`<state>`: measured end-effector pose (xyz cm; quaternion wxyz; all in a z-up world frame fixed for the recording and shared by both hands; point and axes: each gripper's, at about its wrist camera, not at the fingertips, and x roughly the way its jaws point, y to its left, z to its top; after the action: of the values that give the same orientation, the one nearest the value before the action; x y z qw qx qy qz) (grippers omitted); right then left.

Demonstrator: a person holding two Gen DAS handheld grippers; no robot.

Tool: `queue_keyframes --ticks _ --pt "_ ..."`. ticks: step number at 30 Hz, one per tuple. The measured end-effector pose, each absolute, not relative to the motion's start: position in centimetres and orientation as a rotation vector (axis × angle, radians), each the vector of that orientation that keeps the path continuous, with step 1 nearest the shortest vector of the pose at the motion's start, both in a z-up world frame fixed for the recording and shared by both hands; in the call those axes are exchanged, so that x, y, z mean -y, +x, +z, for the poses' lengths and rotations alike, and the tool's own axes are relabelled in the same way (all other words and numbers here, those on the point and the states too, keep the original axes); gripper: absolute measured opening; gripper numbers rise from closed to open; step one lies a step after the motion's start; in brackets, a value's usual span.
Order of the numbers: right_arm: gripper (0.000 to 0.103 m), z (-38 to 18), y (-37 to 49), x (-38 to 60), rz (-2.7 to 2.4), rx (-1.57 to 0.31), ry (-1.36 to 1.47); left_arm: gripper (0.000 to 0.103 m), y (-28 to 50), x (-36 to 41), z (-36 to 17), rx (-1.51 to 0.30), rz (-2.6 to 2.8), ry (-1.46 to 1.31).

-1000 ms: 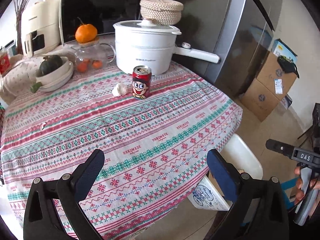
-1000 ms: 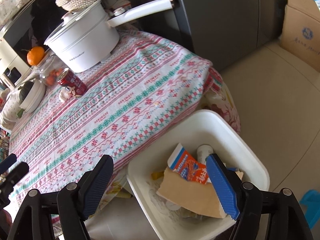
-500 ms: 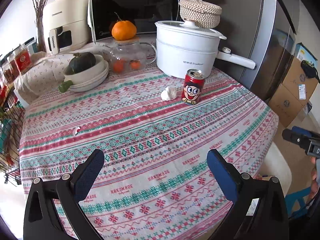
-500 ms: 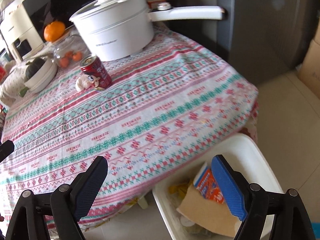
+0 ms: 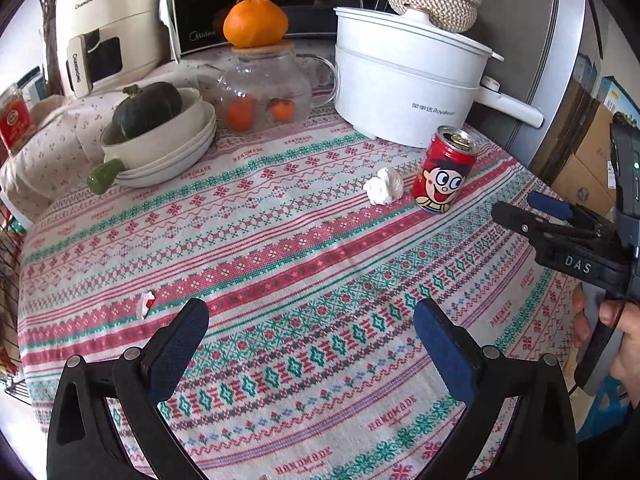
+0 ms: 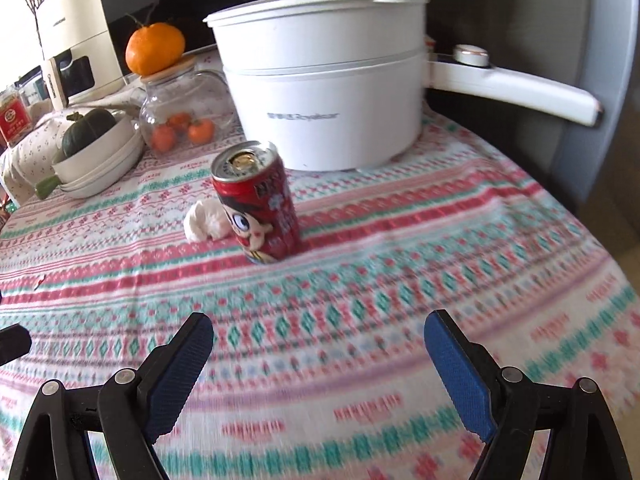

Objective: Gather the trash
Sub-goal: 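Grasp the red cartoon-face can with the right tool and lift it, then grasp the white tissue ball with the left tool while the right holds the can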

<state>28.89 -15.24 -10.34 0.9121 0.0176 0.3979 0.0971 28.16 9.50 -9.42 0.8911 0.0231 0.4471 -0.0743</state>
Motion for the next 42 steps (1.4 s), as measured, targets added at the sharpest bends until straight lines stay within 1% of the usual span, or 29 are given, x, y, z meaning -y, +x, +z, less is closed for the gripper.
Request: queue_keyframes --ticks 7,10,12,13,14,15,16,17,21,23,25,26,27,28,29,31,33,35,37,38,40,42 --pt "0.090 -11.9 33.7 12.1 0.235 -0.771 0.007 0.103 30.3 -9.9 -10.7 -0.897 -0.140 0.078" --pt "0.089 -12.4 34.9 11.2 0.252 -0.761 0.002 0.103 31.3 -9.9 -11.3 -0.914 -0.139 0.074" --pt "0.087 -12.6 35.5 10.8 0.256 -0.753 0.001 0.103 31.7 -9.7 -11.6 -0.921 -0.152 0.068" --pt "0.086 -12.7 35.7 10.5 0.258 -0.751 0.001 0.103 32.0 -9.6 -11.7 -0.921 -0.158 0.065" --pt "0.080 -12.8 35.8 10.4 0.262 -0.749 0.001 0.103 32.2 -9.4 -11.8 -0.918 -0.167 0.063" --pt "0.071 -12.8 36.0 10.3 0.269 -0.746 0.001 0.103 32.4 -9.2 -11.8 -0.911 -0.173 0.065" --pt "0.065 -12.9 36.1 10.1 0.281 -0.744 0.000 0.103 32.6 -8.8 -11.8 -0.898 -0.177 0.075" --pt "0.056 -12.9 36.1 10.0 0.292 -0.744 -0.004 0.103 32.9 -8.4 -11.7 -0.880 -0.182 0.089" --pt "0.056 -12.5 35.5 11.1 0.296 -0.749 0.030 0.103 34.4 -5.8 -11.7 -0.859 -0.250 0.149" --pt "0.056 -12.0 35.1 12.2 0.300 -0.758 0.045 0.099 35.0 -4.2 -11.7 -0.834 -0.280 0.185" --pt "0.056 -11.4 34.5 13.2 0.299 -0.756 0.035 0.091 35.6 -3.1 -11.6 -0.810 -0.307 0.190" --pt "0.056 -11.1 34.2 13.7 0.299 -0.756 0.029 0.089 36.1 -2.7 -11.6 -0.807 -0.318 0.179" --pt "0.056 -10.9 33.9 14.1 0.300 -0.758 0.021 0.085 36.5 -2.4 -11.7 -0.812 -0.328 0.163" --pt "0.056 -10.7 33.6 14.5 0.301 -0.760 0.010 0.078 37.0 -2.1 -11.9 -0.824 -0.336 0.145" --pt "0.056 -10.6 33.3 14.8 0.300 -0.759 -0.003 0.075 37.5 -1.9 -12.1 -0.837 -0.342 0.130" --pt "0.056 -10.4 32.7 15.4 0.300 -0.758 -0.034 0.062 38.5 -1.3 -12.6 -0.856 -0.353 0.113" --pt "0.056 -10.3 32.2 16.0 0.301 -0.758 -0.052 0.055 39.3 -0.8 -13.0 -0.869 -0.356 0.105" --pt "0.056 -10.3 31.7 16.6 0.303 -0.762 -0.052 0.052 40.0 -0.5 -13.4 -0.886 -0.350 0.099" --pt "0.056 -10.4 31.4 17.1 0.305 -0.767 -0.050 0.041 40.5 -0.3 -13.9 -0.909 -0.343 0.092" --pt "0.056 -10.5 31.2 17.2 0.306 -0.770 -0.050 0.038 40.7 -0.3 -14.2 -0.917 -0.333 0.094" --pt "0.056 -10.6 31.0 17.4 0.307 -0.774 -0.050 0.024 40.7 -0.5 -14.3 -0.917 -0.314 0.090" --pt "0.056 -10.8 30.8 17.7 0.307 -0.778 -0.046 0.021 40.7 -0.9 -14.3 -0.920 -0.303 0.066"
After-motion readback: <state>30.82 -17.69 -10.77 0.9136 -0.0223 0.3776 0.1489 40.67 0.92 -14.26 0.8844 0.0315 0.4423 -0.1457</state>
